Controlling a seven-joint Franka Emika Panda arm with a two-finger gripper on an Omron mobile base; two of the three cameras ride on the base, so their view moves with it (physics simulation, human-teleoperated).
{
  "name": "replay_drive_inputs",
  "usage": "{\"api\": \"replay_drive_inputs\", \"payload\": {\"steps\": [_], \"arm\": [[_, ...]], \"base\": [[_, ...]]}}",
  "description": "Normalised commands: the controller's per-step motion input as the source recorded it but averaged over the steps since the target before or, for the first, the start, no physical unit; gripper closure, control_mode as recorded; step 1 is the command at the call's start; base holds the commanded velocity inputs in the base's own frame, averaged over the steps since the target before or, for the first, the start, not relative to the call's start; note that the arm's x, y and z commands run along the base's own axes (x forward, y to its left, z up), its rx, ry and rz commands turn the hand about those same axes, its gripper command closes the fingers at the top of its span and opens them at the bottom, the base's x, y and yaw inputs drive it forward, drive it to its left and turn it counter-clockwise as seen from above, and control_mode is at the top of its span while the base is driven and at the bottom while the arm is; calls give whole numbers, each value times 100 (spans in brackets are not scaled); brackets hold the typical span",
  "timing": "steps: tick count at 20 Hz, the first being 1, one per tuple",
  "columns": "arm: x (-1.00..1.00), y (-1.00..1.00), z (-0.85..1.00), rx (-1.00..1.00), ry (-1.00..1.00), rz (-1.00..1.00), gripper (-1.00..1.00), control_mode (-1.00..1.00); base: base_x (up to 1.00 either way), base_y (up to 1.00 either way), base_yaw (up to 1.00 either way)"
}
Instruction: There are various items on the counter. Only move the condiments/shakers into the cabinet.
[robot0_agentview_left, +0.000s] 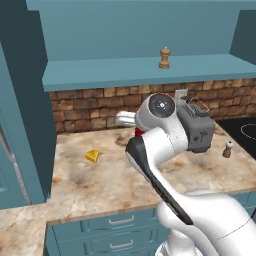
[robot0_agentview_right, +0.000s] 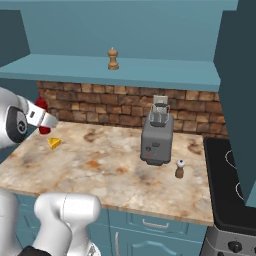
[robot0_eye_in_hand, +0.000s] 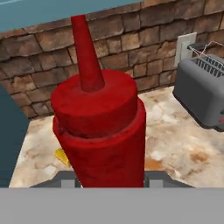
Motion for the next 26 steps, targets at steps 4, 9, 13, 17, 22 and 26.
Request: {"api": "replay_drive_inputs", "payload": {"steps": [4,9,13,17,22,26], "arm": [[-1,-2,100,0,-2,10,100,-100],[2,-7,99,0,-24,5,100,-100],[10,-3,100,0,-20,0,100,-100],[30,-3,77,0,-9,0,100,-100],[58,-7,15,-1,-1,0,100,-100],[46,-7,-10,-2,0,0,100,-100]], "base": [[0,0,0],[0,0,0],[0,0,0],[0,0,0],[0,0,0],[0,0,0]]}}
